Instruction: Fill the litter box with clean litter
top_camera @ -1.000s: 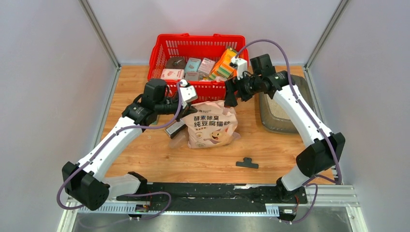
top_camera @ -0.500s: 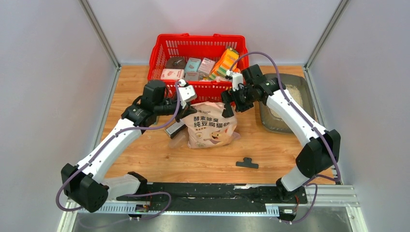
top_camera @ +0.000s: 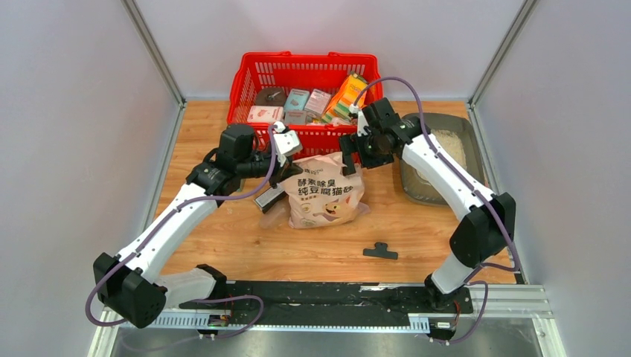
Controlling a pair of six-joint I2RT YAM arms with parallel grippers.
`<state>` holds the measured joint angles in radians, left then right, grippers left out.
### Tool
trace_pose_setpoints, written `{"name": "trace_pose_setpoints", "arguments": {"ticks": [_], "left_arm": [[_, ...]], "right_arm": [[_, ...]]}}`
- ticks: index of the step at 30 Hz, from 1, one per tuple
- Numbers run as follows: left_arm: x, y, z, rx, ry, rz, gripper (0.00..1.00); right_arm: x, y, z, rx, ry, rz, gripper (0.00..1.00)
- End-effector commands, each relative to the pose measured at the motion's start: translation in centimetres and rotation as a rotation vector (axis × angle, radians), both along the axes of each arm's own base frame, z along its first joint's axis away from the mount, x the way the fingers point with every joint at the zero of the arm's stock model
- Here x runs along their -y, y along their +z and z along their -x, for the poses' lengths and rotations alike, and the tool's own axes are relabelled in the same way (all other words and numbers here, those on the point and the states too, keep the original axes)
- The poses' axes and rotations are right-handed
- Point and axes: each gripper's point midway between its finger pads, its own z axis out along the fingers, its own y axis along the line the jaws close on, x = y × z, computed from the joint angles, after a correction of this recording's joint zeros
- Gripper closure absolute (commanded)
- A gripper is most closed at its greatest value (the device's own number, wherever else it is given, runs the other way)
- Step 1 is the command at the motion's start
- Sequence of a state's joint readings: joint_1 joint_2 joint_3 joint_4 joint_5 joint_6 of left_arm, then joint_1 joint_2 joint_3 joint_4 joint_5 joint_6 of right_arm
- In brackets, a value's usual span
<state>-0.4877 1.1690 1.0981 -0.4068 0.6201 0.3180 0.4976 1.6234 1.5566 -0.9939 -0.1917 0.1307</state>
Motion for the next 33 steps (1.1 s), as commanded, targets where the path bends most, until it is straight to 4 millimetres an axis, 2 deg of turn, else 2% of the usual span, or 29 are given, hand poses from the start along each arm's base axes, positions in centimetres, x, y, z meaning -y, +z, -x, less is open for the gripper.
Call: {"name": "trace_pose_setpoints", "arguments": {"ticks": [1,3,7,9,10,11,14,15,17,21,24,25,30,31,33], "left_arm": [[0.3,7.3,-0.8,0.250,-0.001,0.130,1.00],[0.1,7.8,-1.2,0.280,0.014,0.130,1.00],[0.2,8.1,-1.3,0.299,0.015,0.143,1.00],[0.3,8.2,-1.4,0.293,0.016,0.153,1.00],[0.4,8.3,-1.3,0.293,0.012,0.157,1.00],[0.5,8.3,-1.2,0.289,0.002,0.160,1.00],[0.8,8.2,-1.2,0.282,-0.011,0.166,1.00],[0.8,8.2,-1.2,0.282,-0.013,0.167,1.00],[0.9,8.4,-1.2,0.278,-0.012,0.174,1.00],[0.8,8.6,-1.1,0.284,-0.007,0.178,1.00],[0.6,8.7,-0.9,0.294,-0.006,0.179,1.00],[0.6,8.6,-0.9,0.294,-0.004,0.176,1.00],[0.5,9.1,-1.1,0.322,-0.006,0.172,1.00],[0.6,9.1,-1.3,0.326,-0.006,0.167,1.00],[0.7,9.4,-1.5,0.335,-0.007,0.168,1.00]], "right_arm": [[3.7,2.3,-3.2,0.156,-0.138,0.176,0.04],[6.2,2.5,-3.5,0.159,-0.188,0.213,0.04],[9.7,2.3,-2.5,0.135,-0.232,0.262,0.04],[9.3,3.2,-1.9,0.145,-0.217,0.214,0.04],[8.5,3.7,-1.8,0.144,-0.198,0.169,0.04],[5.9,4.1,-0.9,0.112,-0.132,0.058,0.04],[2.1,5.1,-0.4,0.124,-0.015,-0.036,0.02],[1.0,5.1,0.0,0.126,0.021,-0.044,0.02],[-0.1,4.6,-0.1,0.126,0.046,-0.021,0.01],[0.4,2.3,-0.6,0.073,0.002,0.057,0.02],[1.3,0.9,-0.3,0.032,-0.038,0.101,0.09],[1.5,0.9,0.0,0.025,-0.043,0.107,0.15],[3.1,2.1,-0.2,0.064,-0.084,0.147,0.29],[3.4,2.0,-0.1,0.059,-0.092,0.152,0.38],[4.2,2.2,-0.2,0.057,-0.113,0.141,0.47]]}}
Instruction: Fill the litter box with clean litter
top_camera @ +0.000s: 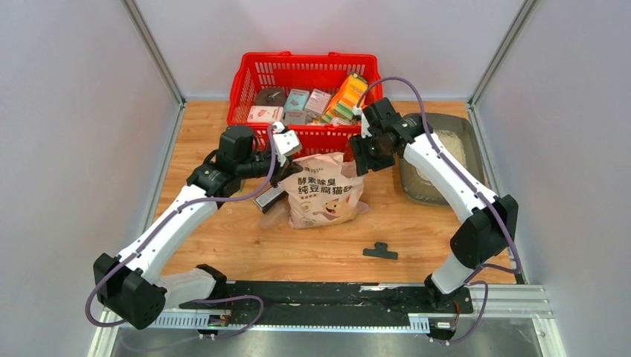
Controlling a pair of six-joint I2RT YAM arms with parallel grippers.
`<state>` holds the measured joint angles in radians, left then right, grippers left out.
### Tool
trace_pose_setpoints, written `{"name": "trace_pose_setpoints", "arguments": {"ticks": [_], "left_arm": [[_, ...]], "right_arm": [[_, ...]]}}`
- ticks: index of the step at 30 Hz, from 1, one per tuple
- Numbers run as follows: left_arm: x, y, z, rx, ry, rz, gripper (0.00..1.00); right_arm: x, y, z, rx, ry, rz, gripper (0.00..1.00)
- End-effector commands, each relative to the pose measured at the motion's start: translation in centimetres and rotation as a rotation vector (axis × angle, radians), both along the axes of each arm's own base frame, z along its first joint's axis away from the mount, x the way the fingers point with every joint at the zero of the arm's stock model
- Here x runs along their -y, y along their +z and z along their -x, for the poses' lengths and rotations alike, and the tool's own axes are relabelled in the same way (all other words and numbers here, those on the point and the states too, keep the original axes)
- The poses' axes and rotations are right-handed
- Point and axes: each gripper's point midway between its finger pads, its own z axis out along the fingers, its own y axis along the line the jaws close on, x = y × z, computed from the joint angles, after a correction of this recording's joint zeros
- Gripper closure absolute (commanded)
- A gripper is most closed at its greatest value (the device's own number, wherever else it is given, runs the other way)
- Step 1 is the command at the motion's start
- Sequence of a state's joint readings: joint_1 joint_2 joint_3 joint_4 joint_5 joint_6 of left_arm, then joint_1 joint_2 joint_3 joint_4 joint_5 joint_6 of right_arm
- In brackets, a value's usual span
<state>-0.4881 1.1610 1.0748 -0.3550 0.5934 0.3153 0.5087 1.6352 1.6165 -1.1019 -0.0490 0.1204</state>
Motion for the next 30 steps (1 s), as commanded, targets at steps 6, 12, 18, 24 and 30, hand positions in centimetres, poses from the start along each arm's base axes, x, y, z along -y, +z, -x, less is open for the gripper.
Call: {"name": "trace_pose_setpoints", "arguments": {"ticks": [6,12,18,24,30], "left_arm": [[1.1,9.6,-1.8,0.323,-0.030,0.156,1.00],[2.1,11.0,-3.9,0.408,-0.038,0.166,1.00],[3.3,15.2,-6.5,0.517,-0.029,0.210,1.00],[4.0,14.5,-7.5,0.500,-0.043,0.206,1.00],[4.0,11.2,-7.4,0.415,-0.044,0.163,0.97]], "right_arm": [[0.0,1.3,0.8,-0.011,0.023,-0.117,1.00],[-1.8,4.8,-2.1,0.116,0.057,-0.182,1.00],[-1.5,6.5,-4.2,0.183,0.038,-0.164,1.00],[0.5,5.1,-4.2,0.161,-0.039,-0.144,1.00],[2.0,3.5,-4.7,0.149,-0.093,-0.132,1.00]]}}
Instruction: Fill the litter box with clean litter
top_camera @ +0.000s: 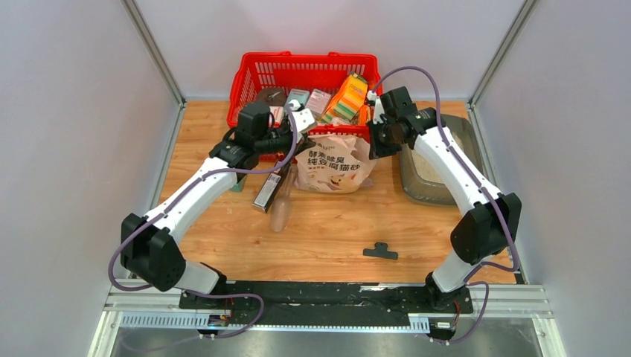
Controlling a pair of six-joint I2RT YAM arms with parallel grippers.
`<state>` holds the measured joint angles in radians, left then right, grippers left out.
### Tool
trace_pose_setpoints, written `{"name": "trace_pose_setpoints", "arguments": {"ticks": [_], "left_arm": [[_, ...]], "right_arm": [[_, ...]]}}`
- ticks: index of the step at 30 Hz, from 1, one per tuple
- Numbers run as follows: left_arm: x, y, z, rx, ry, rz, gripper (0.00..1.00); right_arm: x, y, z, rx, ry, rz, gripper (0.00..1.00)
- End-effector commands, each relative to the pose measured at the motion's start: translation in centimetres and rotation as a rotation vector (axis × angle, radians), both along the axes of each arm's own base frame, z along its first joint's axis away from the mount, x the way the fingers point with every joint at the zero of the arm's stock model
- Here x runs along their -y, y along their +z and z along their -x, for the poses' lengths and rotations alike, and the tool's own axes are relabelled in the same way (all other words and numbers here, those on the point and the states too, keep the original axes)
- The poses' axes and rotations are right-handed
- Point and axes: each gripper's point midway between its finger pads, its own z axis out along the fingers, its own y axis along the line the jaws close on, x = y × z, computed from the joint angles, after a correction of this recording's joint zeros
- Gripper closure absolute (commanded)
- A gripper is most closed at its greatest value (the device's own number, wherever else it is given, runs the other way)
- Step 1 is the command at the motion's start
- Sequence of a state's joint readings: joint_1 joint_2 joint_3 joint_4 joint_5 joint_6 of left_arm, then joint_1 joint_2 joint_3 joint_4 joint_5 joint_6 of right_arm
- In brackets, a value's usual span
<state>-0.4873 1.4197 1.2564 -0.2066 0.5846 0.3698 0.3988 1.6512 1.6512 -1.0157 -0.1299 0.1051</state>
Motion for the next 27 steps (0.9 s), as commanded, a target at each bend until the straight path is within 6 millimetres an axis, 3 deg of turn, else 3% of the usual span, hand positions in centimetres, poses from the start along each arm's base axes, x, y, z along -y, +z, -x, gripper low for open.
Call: {"name": "trace_pose_setpoints", "arguments": {"ticks": [1,3,5,7,9,12,15,16,17,19,20,22,23,25,27], "left_arm": [[0.6,9.8,-0.3,0.298,-0.040,0.155,0.97],[0.6,10.0,-0.4,0.296,-0.031,0.160,0.92],[0.5,10.2,-0.8,0.299,-0.014,0.159,0.77],[0.3,10.4,-1.1,0.301,0.006,0.160,0.58],[0.1,11.0,-1.2,0.310,0.022,0.165,0.50],[-0.6,11.4,-0.6,0.293,0.047,0.155,0.42],[-2.1,11.3,1.0,0.270,0.085,0.147,0.37],[-3.4,12.3,2.1,0.287,0.127,0.158,0.33],[-4.0,10.4,2.6,0.247,0.154,0.140,0.32],[-5.8,8.9,5.0,0.190,0.189,0.124,0.31],[-6.2,5.8,6.0,0.128,0.183,0.078,0.31],[-7.3,2.1,9.1,0.074,0.121,-0.019,0.31],[-7.8,-1.1,10.1,0.017,0.098,-0.076,0.31],[-8.6,-5.3,12.5,-0.039,0.006,-0.189,0.32],[-9.1,-9.5,13.9,-0.096,-0.072,-0.281,0.34]], "right_arm": [[0.9,2.0,-1.1,0.082,-0.048,-0.031,1.00],[1.0,2.5,-1.7,0.097,-0.052,-0.042,1.00],[0.8,2.9,-2.2,0.108,-0.051,-0.056,1.00],[0.4,3.1,-2.4,0.114,-0.037,-0.071,0.77],[-0.2,3.6,-2.7,0.120,-0.015,-0.095,0.51],[-0.9,4.8,-3.0,0.145,0.017,-0.127,0.32],[-1.2,6.0,-3.1,0.178,0.038,-0.145,0.24],[-1.2,6.8,-3.2,0.200,0.044,-0.150,0.22],[-1.2,7.4,-3.1,0.216,0.048,-0.155,0.21],[-1.0,9.0,-2.8,0.273,0.062,-0.158,0.18],[-0.8,9.5,-2.7,0.301,0.079,-0.148,0.17],[-0.5,10.9,-2.1,0.362,0.103,-0.145,0.15],[-0.1,10.4,-1.8,0.373,0.133,-0.118,0.15],[0.4,10.9,-1.1,0.414,0.151,-0.099,0.12],[0.8,10.1,-0.6,0.415,0.170,-0.069,0.10]]}}
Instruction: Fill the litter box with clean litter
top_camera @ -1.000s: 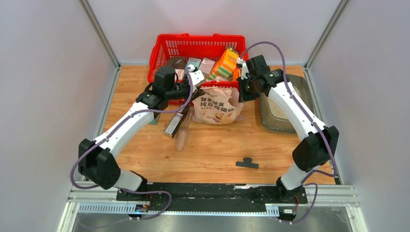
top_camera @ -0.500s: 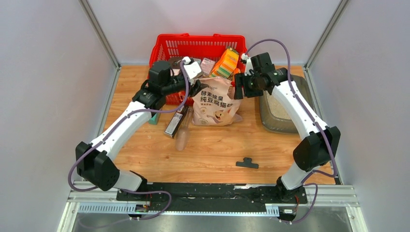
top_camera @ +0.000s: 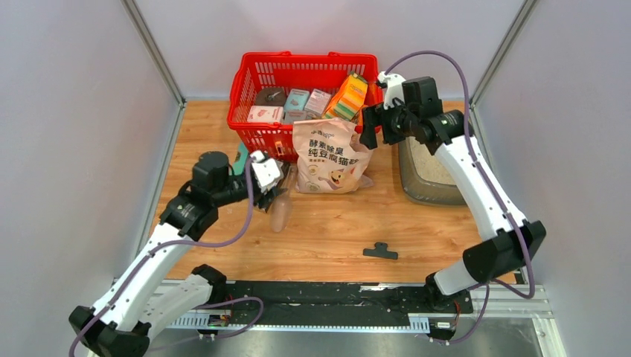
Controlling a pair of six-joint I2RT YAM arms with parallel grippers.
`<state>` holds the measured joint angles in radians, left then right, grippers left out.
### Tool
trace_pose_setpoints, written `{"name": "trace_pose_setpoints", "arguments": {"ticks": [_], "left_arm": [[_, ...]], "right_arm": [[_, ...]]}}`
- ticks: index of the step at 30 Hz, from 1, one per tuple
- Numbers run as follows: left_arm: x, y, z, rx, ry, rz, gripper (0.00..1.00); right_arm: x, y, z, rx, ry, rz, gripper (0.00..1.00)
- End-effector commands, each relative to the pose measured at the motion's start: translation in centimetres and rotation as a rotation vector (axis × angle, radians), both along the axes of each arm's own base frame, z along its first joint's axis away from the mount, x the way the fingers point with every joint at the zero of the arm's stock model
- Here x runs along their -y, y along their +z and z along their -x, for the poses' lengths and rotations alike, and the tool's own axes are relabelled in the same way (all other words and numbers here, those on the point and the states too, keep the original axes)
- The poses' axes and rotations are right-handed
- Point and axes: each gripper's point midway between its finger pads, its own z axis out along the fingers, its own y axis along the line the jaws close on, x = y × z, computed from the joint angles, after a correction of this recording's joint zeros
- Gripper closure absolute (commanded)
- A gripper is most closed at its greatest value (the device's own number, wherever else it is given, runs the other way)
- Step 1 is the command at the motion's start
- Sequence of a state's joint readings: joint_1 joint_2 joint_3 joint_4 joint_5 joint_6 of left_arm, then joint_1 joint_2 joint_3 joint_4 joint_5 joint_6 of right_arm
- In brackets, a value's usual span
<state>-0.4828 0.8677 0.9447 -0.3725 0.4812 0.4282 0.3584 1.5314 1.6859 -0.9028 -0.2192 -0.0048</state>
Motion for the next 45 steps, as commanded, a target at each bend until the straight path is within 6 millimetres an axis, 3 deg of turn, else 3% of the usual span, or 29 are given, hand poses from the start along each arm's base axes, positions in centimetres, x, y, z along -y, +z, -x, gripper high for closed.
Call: {"name": "trace_pose_setpoints", "arguments": {"ticks": [1,3,6,8,10,14,18,21,30,36,40,45], "left_arm": [[-1.5,-12.0,4.2,-0.276,-0.159,-0.278,0.35],[-1.4,-14.3,4.1,-0.360,-0.157,-0.302,0.37],[-0.7,-15.4,1.0,-0.453,0.004,-0.248,0.38],[-0.4,-14.9,-2.0,-0.457,0.151,-0.186,0.39],[-0.8,-16.0,-4.3,-0.468,0.284,-0.205,0.40],[-1.0,-17.5,-6.1,-0.588,0.446,-0.203,0.41],[-1.5,-20.5,-6.4,-0.682,0.522,-0.264,0.41],[-1.8,-21.5,-6.4,-0.704,0.547,-0.295,0.41],[-1.9,-23.2,-5.0,-0.765,0.545,-0.413,0.27],[-2.0,-24.9,-4.9,-0.803,0.573,-0.477,0.27],[-3.2,-25.2,-5.5,-0.777,0.646,-0.518,0.27],[-3.3,-25.7,-5.1,-0.790,0.660,-0.526,0.30]], "right_arm": [[1.1,3.0,1.1,0.167,0.061,0.033,0.09],[1.2,2.8,1.6,0.174,0.071,0.043,0.07],[1.5,2.9,2.2,0.184,0.074,0.047,0.05],[1.7,3.2,2.5,0.195,0.072,0.046,0.05],[1.9,3.1,2.6,0.199,0.069,0.054,0.05],[2.5,3.2,2.8,0.217,0.056,0.068,0.04],[2.9,3.4,3.0,0.237,0.048,0.082,0.04],[3.3,3.5,3.1,0.242,0.039,0.082,0.03],[3.7,3.7,2.9,0.252,0.031,0.087,0.02],[4.0,4.2,2.5,0.269,0.023,0.095,0.01],[4.3,4.5,2.3,0.281,0.010,0.103,0.01],[4.3,4.2,2.4,0.272,0.013,0.103,0.00]]}}
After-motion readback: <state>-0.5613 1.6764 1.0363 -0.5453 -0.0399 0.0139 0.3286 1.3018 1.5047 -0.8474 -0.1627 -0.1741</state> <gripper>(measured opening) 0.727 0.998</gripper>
